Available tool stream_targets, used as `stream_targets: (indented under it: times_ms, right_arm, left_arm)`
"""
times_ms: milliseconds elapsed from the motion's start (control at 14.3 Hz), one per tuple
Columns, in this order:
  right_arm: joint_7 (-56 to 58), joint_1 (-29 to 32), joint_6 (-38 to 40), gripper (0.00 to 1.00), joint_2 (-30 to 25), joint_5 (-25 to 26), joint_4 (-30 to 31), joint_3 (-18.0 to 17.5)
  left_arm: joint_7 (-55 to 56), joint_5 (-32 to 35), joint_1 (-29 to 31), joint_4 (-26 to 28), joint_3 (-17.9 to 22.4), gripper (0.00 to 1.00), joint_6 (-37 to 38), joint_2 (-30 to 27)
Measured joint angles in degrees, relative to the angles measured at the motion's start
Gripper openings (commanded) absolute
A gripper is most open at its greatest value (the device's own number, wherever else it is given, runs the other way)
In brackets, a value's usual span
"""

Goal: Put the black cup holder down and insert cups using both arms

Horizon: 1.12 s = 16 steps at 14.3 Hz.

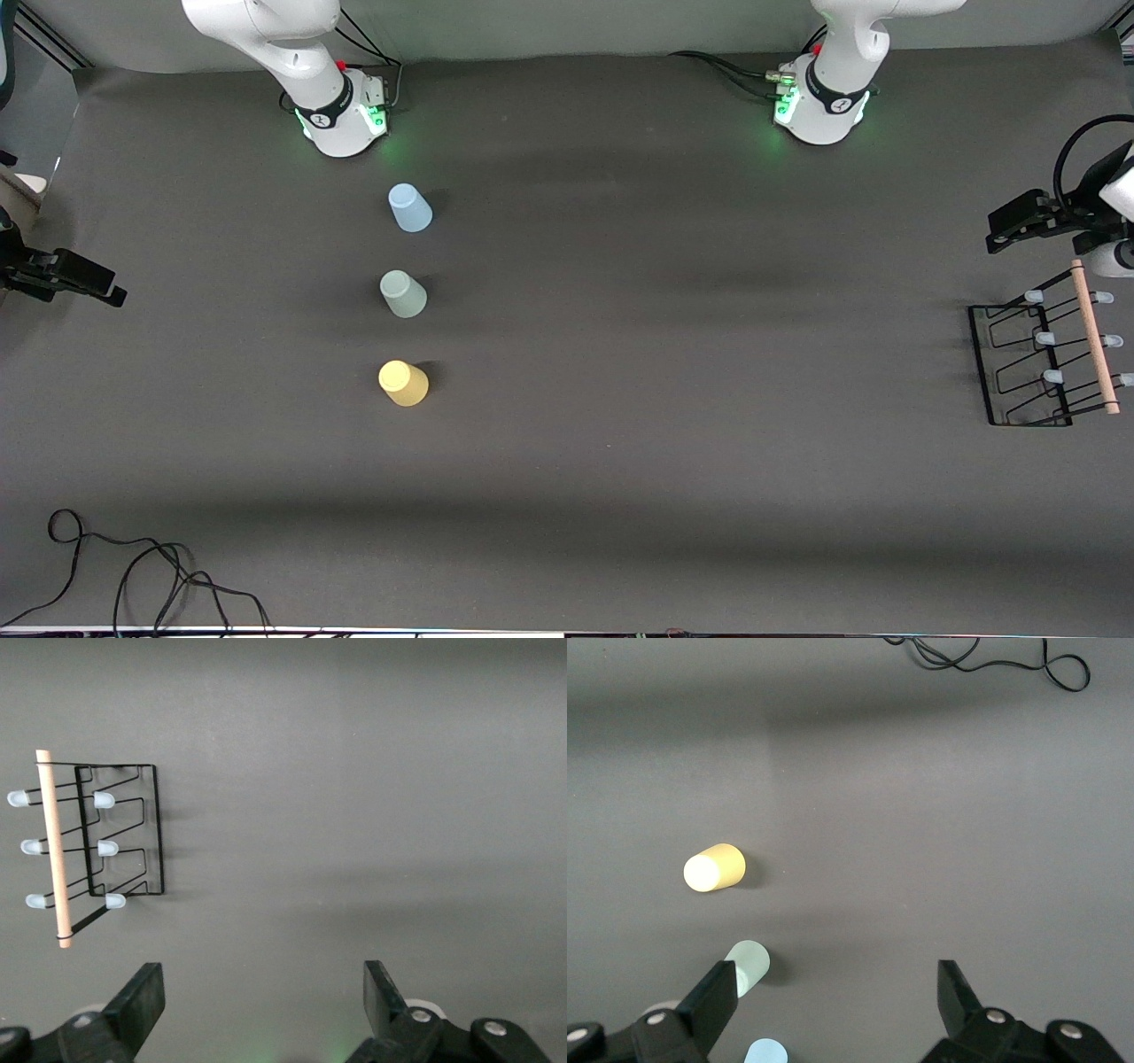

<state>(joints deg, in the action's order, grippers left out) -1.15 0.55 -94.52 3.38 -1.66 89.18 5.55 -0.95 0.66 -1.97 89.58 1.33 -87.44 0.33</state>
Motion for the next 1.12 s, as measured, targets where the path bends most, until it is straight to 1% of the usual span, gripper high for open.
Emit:
stream_targets:
  times_ms: [561, 701, 841, 1122]
  right_arm:
    - [-0.9, 0.0, 1.1, 1.0, 0.1, -0.2, 0.0, 0.2]
    - [-0.9, 0.1, 1.4, 1.0, 0.2, -0.2, 0.0, 0.3]
    - [-0.9, 0.1, 1.5, 1.0, 0.2, -0.2, 0.0, 0.3]
    - [-0.9, 0.0, 1.7, 1.0, 0.4, -0.2, 0.0, 0.3]
  left_arm:
    - [1.0, -0.2, 0.0, 0.0, 0.1, 1.0, 0.0, 0.0]
    - [-0.8, 0.0, 0.7, 0.0, 0.7, 1.0, -0.1, 0.0]
    - [-7.5, 0.4, 5.0, 0.0, 1.6, 1.0, -0.8, 0.1]
    - [-21.1, 2.2, 18.3, 0.0, 2.6, 1.0, -2.6, 1.6]
